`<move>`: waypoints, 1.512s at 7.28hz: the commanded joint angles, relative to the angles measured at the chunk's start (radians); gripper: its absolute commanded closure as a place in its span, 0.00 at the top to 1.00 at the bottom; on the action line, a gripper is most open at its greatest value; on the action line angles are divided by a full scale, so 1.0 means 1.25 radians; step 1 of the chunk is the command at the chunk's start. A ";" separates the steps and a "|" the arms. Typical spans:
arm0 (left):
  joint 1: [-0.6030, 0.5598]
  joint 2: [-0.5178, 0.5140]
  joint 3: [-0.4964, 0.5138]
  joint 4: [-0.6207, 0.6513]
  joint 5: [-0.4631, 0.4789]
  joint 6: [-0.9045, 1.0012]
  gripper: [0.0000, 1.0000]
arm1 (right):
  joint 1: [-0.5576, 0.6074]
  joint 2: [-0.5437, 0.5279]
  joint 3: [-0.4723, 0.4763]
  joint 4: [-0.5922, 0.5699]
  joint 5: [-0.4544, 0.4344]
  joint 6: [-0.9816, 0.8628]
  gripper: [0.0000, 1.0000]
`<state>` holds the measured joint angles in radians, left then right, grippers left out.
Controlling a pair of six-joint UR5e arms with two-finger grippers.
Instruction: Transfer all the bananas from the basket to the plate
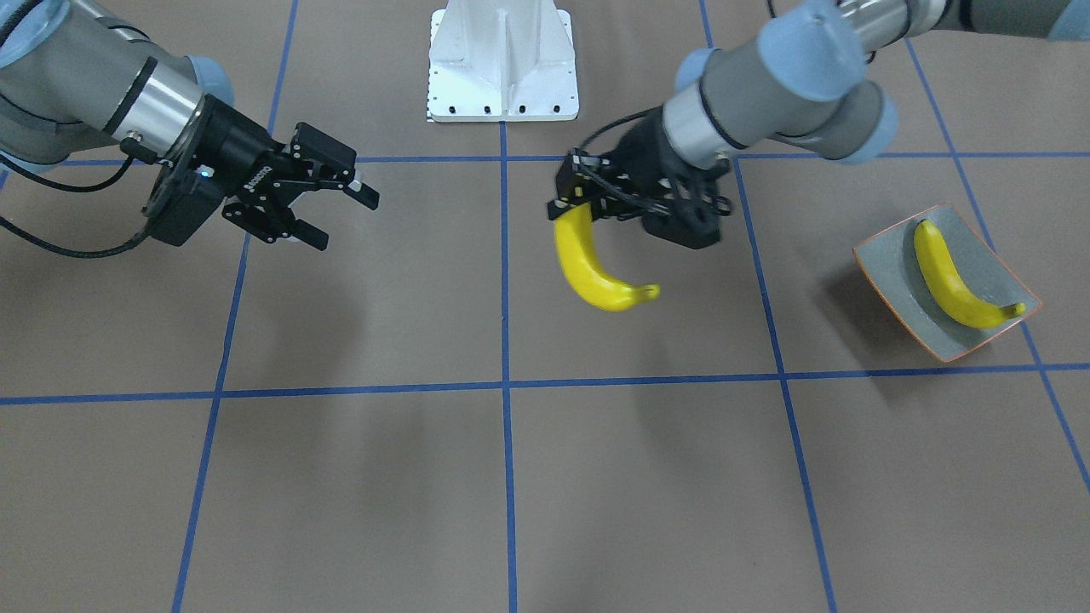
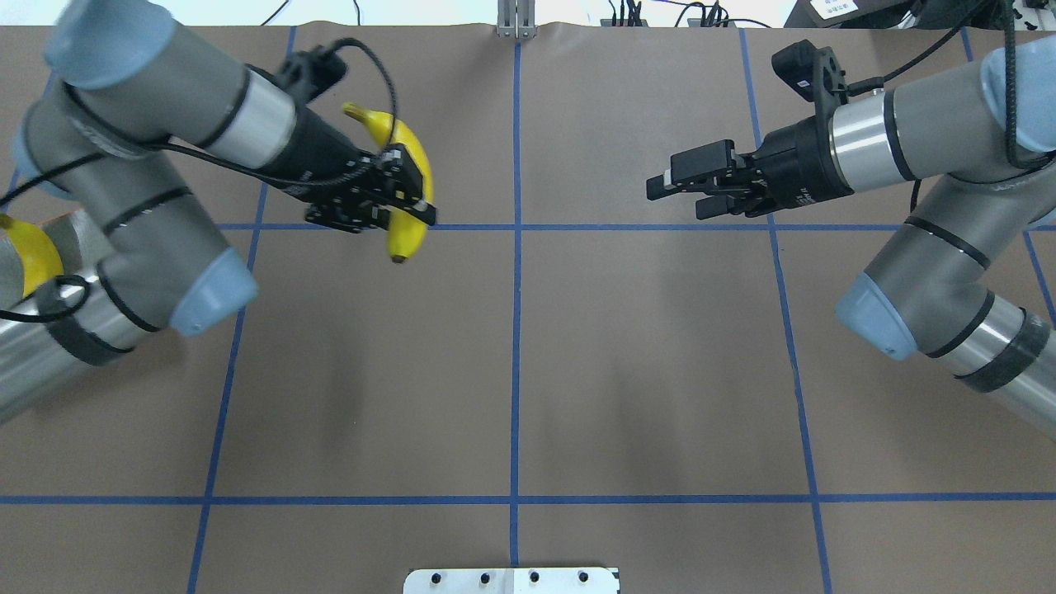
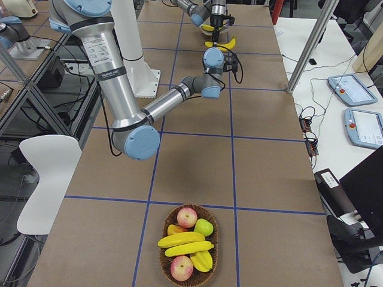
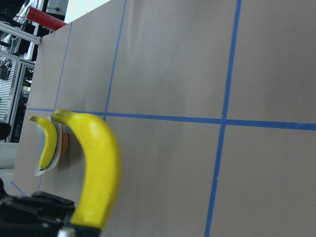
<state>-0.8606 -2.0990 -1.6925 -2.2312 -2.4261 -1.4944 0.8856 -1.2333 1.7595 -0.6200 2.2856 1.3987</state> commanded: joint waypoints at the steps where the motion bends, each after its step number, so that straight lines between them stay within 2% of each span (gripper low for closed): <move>1: -0.067 0.196 -0.056 0.017 -0.024 0.005 0.00 | 0.019 -0.049 0.005 0.001 -0.029 -0.005 1.00; 3: -0.102 0.332 -0.068 0.018 0.038 0.180 0.00 | 0.018 -0.059 -0.001 0.000 -0.065 -0.005 1.00; 4: -0.104 0.373 -0.068 0.052 0.063 0.198 0.00 | 0.018 -0.063 -0.002 -0.002 -0.071 -0.005 1.00; 6: -0.104 0.435 -0.071 0.123 0.160 0.384 0.00 | 0.014 -0.076 -0.005 -0.003 -0.104 -0.005 1.00; 7: -0.106 0.435 -0.084 0.207 0.192 0.460 0.00 | 0.006 -0.077 -0.004 -0.003 -0.113 -0.003 1.00; 9: -0.125 0.434 -0.111 0.342 0.202 0.573 0.00 | 0.001 -0.079 -0.004 -0.003 -0.114 -0.002 1.00; 11: -0.119 0.427 -0.087 0.364 0.200 0.573 0.00 | -0.011 -0.080 -0.004 -0.006 -0.134 -0.002 1.00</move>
<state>-1.0102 -1.5596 -1.8165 -1.8034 -2.1765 -0.7897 0.8817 -1.3321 1.7546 -0.6250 2.1374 1.3958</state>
